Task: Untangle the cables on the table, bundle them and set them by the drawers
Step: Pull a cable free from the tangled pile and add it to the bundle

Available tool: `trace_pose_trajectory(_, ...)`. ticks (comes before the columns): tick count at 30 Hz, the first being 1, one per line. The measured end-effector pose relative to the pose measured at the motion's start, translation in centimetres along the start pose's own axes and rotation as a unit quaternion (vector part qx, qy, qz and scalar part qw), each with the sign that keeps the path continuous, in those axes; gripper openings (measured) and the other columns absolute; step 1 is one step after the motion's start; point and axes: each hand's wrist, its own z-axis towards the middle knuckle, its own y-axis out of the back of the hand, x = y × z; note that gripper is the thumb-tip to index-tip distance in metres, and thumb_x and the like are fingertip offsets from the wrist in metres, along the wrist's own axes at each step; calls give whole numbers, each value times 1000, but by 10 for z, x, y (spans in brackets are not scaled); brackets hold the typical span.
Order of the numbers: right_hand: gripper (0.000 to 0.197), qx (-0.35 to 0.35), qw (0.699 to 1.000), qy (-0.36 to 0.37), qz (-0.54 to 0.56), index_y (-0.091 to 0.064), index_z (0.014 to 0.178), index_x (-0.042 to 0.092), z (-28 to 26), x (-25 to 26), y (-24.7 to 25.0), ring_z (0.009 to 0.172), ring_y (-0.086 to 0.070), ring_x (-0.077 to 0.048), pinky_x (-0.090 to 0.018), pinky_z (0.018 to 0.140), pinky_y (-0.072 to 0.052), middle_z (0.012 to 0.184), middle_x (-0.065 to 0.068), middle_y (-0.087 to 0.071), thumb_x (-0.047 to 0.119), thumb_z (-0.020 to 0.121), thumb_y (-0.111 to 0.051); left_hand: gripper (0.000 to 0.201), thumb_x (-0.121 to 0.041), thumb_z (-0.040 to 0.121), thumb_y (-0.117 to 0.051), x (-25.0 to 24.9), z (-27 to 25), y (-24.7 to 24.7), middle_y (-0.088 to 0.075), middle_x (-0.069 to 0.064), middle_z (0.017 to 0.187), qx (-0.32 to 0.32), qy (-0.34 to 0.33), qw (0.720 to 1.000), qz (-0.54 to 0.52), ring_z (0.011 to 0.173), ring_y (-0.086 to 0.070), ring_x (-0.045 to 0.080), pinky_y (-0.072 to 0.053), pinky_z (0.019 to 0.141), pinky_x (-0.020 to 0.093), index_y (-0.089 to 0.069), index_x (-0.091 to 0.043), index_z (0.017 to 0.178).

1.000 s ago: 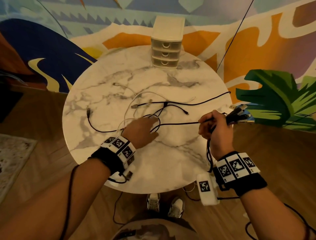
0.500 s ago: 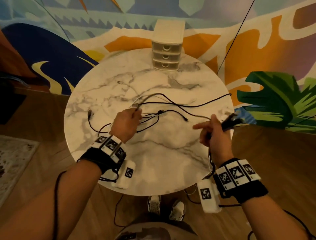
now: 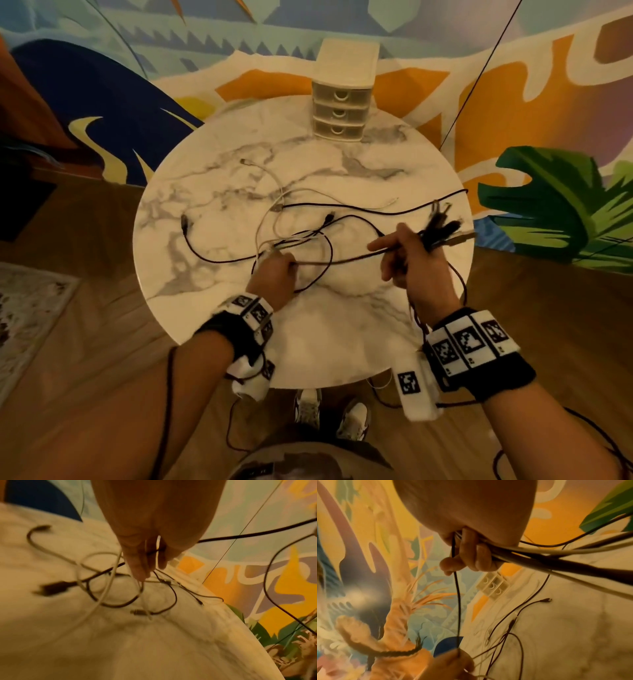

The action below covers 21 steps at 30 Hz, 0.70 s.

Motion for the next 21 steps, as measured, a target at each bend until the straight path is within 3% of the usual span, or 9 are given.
trace_pose_trajectory(3,53,-49,998,14,37,-68,68,9,2,4,13,42,-33,-14,-18,39,-24,45,-7,-51,35,101,-35,20,-14,95,-46,2,17,26,-54,17,101,-140,-60,987,-53,87,-54,33,-44,77,39,-59,-2,103)
trace_pose_trajectory(5,54,-82,995,25,59,-66,67,7,2,6,16,39,-34,-11,-18,39,-23,44,-5,-53,36,101,-34,20,-16,96,-46,0,18,30,-56,17,101,-157,-70,982,-82,86,-55,31,-45,75,37,-59,-3,104)
trace_pose_trajectory(8,54,-134,985,47,100,-60,63,6,3,11,21,37,-35,-10,-18,38,-21,41,-3,-52,35,101,-34,29,-27,98,-42,17,15,12,-62,18,107,43,57,997,-4,95,-60,34,-50,82,39,-61,-6,106)
trace_pose_trajectory(10,54,-154,980,52,114,-59,62,7,3,14,28,36,-33,-10,-17,37,-20,40,0,-51,34,101,-34,38,-38,99,-35,25,14,12,-65,16,109,102,114,987,40,97,-61,33,-50,85,41,-62,-12,106)
trace_pose_trajectory(13,53,-166,979,46,113,-59,60,12,2,15,32,38,-33,-10,-17,37,-21,41,1,-52,37,100,-35,42,-42,99,-29,18,19,31,-64,11,110,20,60,992,109,100,-57,33,-42,89,41,-61,-15,107)
trace_pose_trajectory(15,53,-173,977,43,113,-59,61,11,4,12,30,37,-33,-10,-17,37,-21,42,1,-52,37,101,-35,41,-39,99,-34,8,20,46,-61,13,99,-93,-6,983,158,96,-54,35,-39,80,41,-62,-9,98)
trace_pose_trajectory(17,54,-175,978,39,103,-60,63,10,6,9,28,37,-33,-10,-17,37,-22,43,0,-53,38,101,-34,44,-39,98,-37,0,18,56,-57,12,83,-145,-30,985,85,82,-54,33,-37,68,37,-62,-5,85)
trace_pose_trajectory(19,55,-171,980,37,93,-61,64,10,8,7,25,39,-35,-11,-17,38,-24,44,-1,-54,39,101,-33,45,-41,97,-39,-10,14,63,-57,7,74,-62,-7,997,-42,69,-53,23,-35,60,31,-65,-6,85)
trace_pose_trajectory(21,55,-173,981,35,86,-62,64,10,9,7,26,41,-36,-12,-18,38,-24,44,-1,-54,39,101,-33,41,-39,95,-46,-22,4,57,-61,9,71,62,-9,994,-86,61,-52,17,-40,60,31,-70,-8,86)
